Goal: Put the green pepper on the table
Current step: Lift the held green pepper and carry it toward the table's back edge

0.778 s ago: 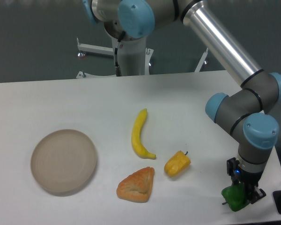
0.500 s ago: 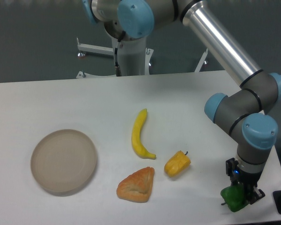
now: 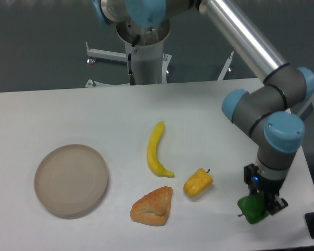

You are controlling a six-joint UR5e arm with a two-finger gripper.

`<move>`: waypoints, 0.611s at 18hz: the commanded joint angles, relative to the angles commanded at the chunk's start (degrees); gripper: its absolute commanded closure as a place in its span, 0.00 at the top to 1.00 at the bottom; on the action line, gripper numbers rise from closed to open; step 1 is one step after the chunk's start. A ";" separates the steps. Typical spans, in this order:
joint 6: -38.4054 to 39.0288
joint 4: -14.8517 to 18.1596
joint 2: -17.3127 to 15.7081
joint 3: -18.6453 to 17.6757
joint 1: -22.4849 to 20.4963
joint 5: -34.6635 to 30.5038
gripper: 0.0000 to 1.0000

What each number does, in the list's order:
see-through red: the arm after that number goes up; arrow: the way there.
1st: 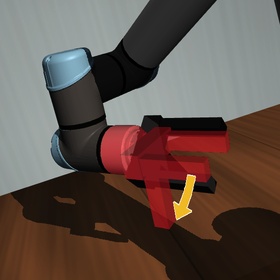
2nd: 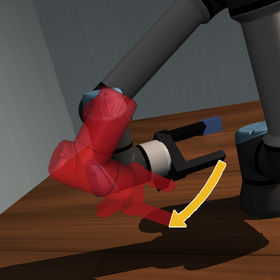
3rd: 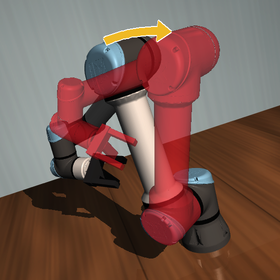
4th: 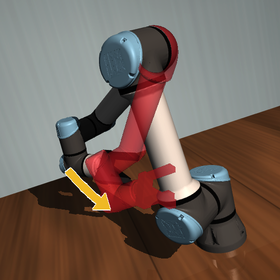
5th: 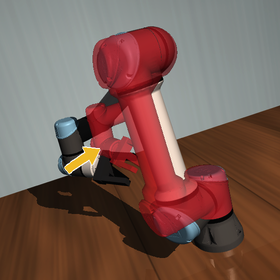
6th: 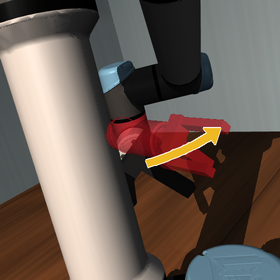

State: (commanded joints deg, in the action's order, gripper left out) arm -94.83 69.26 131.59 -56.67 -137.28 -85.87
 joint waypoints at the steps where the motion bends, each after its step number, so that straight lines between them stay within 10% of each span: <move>1: 0.00 0.35 -1.67 -1.94 -0.18 0.00 0.33; 11: -4.55 -0.17 -16.62 -24.88 -4.30 0.26 0.33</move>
State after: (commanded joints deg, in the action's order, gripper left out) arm -99.39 69.08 114.97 -81.54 -141.59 -85.61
